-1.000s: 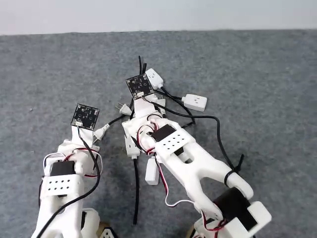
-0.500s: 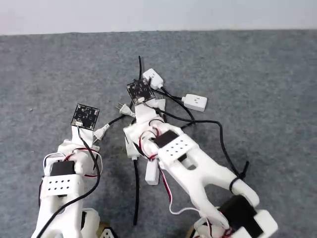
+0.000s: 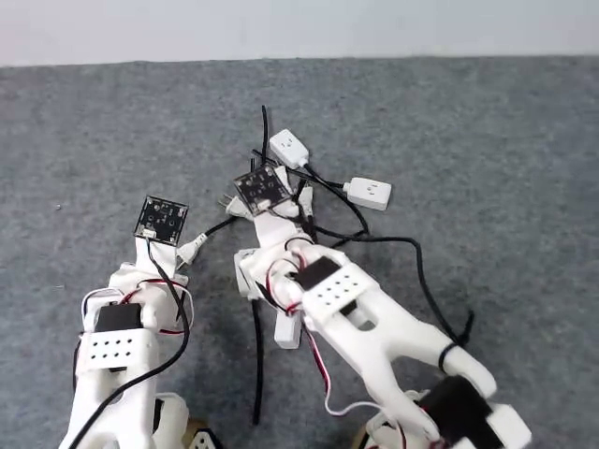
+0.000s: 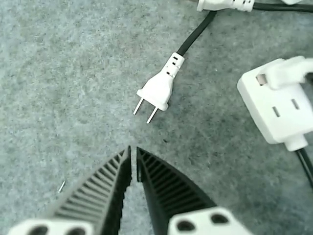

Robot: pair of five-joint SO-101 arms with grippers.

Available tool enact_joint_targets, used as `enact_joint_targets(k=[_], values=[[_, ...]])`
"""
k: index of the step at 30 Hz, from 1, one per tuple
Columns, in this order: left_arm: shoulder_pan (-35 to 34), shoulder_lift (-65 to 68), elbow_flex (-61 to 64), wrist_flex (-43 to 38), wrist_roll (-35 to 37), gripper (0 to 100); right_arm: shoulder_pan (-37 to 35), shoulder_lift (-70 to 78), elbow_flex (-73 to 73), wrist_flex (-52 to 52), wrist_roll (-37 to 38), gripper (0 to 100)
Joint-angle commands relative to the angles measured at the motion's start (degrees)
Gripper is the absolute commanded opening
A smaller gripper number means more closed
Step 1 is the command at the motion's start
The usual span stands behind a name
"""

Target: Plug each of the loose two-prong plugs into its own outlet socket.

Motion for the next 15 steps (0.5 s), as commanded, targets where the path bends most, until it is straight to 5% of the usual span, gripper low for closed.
enact_joint_targets(k=[1, 15], values=[[-0.2, -1.5, -0.3, -1.2, -0.4, 1, -0.9, 4.8, -5.2, 4.1, 0.7, 0.8], [-0.2, -1.5, -0.3, -1.4, -0.4, 1, 0.0, -4.1, -6.3, 8.9, 0.8, 0.8]])
